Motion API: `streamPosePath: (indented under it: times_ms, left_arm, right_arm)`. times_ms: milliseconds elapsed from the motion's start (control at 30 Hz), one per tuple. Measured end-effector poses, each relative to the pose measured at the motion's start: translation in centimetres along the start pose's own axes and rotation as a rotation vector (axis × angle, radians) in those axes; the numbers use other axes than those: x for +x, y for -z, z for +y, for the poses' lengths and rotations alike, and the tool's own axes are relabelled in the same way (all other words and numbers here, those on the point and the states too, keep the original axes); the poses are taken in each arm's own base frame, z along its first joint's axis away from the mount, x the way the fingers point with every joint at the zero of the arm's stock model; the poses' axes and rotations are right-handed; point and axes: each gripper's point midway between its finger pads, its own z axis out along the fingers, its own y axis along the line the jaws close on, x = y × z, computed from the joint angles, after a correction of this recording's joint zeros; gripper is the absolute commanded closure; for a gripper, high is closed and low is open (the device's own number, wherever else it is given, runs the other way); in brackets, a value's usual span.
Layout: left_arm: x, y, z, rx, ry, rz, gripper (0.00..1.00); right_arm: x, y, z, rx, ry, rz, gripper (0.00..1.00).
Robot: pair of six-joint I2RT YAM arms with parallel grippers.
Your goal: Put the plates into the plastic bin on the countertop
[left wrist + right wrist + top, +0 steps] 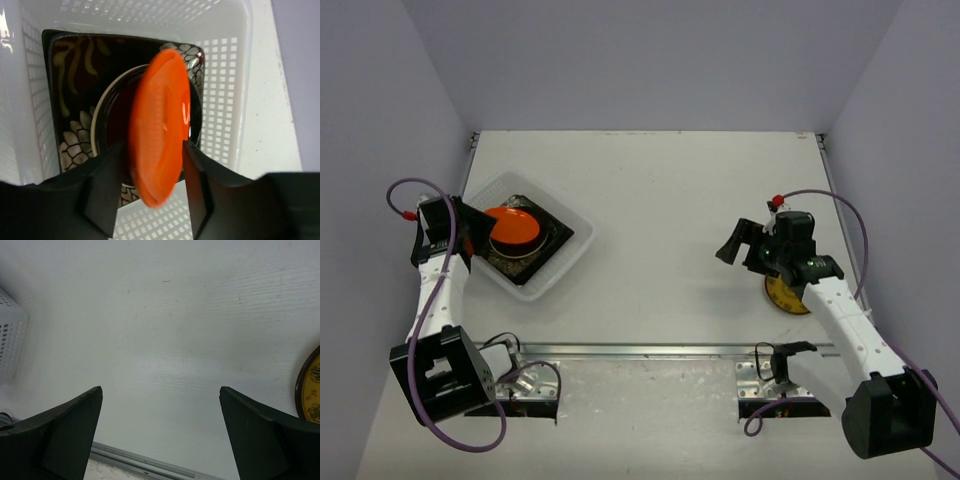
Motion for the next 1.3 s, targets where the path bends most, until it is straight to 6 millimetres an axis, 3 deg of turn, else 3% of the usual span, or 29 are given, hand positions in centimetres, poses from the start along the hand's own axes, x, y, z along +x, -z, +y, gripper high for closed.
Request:
streamPosePath:
  times_ms: [133, 333, 600, 667, 800, 933, 1033, 1100, 1133, 1300]
  left_arm:
    - [0.4, -0.1, 0.8, -0.024, -0.002, 0.007, 0.0]
    - [1.1, 0.0, 0.5, 0.006, -0.039, 0.041, 0.0]
    - [6.0, 1.2, 1.3, 0.03, -0.125, 0.205, 0.0]
    - [5.9, 2.6, 0.9, 0.055, -0.152, 0.198, 0.0]
    - [3.8, 7.1, -3.0, 0.215, -0.233, 0.078, 0.0]
    - [3.8, 11.6, -6.7, 0.4, -0.338, -0.009, 0.0]
    - [4.3, 13.0, -7.3, 0.461, -0.387, -0.021, 0.0]
    - [4.7, 12.6, -7.0, 0.455, -0.405, -0.006, 0.0]
    - [5.2, 12.2, -6.7, 0.446, -0.416, 0.012, 0.0]
    - [7.7, 10.7, -5.4, 0.414, -0.459, 0.117, 0.0]
  right_arm:
    - [0.6, 0.6, -1.8, 0.064, 0.046, 0.019, 0.01]
    - [2.1, 0.7, -4.2, 0.16, 0.111, 0.092, 0.01]
    - [5.4, -0.3, -9.5, 0.438, 0.152, 0.293, 0.04]
    - [5.3, -0.1, -9.8, 0.491, 0.191, 0.309, 0.04]
    - [4.0, -0.2, -10.2, 0.571, 0.239, 0.301, 0.05]
    - [3.8, -1.2, -12.2, 0.69, 0.271, 0.332, 0.08]
    - [4.2, -1.8, -13.7, 0.764, 0.299, 0.384, 0.25]
    - [4.1, -2.4, -14.3, 0.802, 0.317, 0.416, 0.43]
    - [3.7, -2.6, -14.4, 0.815, 0.321, 0.405, 0.44]
    - [2.9, -4.2, -15.0, 0.846, 0.347, 0.413, 0.82]
